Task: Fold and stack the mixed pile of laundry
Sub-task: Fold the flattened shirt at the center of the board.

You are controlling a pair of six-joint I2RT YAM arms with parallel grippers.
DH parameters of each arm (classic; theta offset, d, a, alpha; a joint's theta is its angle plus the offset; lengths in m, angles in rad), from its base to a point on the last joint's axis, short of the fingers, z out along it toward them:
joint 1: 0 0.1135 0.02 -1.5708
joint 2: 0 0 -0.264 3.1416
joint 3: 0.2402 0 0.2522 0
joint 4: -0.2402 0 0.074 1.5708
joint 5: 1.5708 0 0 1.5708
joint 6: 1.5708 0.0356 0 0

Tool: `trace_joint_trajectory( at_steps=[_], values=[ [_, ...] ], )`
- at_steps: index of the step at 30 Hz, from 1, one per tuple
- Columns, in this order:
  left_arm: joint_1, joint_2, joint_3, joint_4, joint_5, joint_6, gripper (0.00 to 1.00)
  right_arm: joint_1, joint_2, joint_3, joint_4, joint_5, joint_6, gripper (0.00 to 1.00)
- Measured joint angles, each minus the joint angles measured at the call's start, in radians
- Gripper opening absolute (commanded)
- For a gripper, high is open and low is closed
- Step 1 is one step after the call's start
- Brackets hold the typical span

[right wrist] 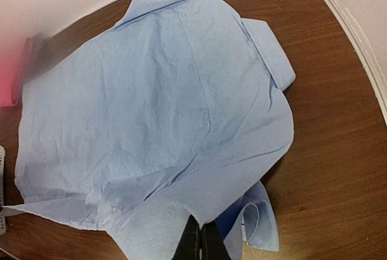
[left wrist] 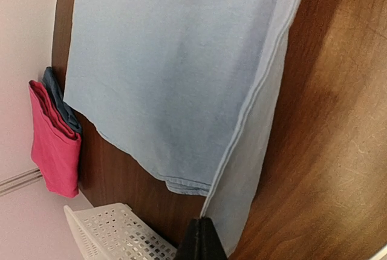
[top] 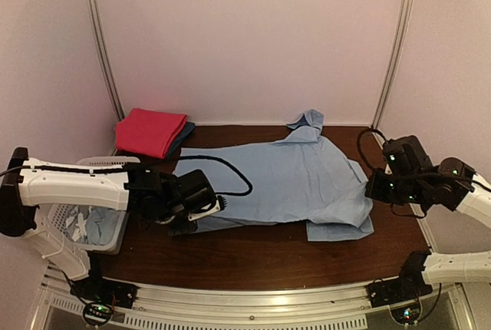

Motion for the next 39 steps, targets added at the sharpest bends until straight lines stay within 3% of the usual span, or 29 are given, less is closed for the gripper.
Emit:
trace_joint_trajectory(
  at_steps=[8, 21, 39],
  values=[
    [0.015, 0.107, 0.000, 0.042, -0.036, 0.051, 0.00, -0.087, 0.294, 0.111, 0.101, -0.008, -0.176, 0.00],
    [0.150, 0.121, 0.018, 0.109, -0.068, 0.119, 0.00, -0.268, 0.483, 0.243, 0.268, -0.119, -0.380, 0.00],
    [0.266, 0.362, 0.080, 0.185, -0.108, 0.207, 0.00, -0.316, 0.912, 0.395, 0.464, -0.216, -0.513, 0.00]
  ],
)
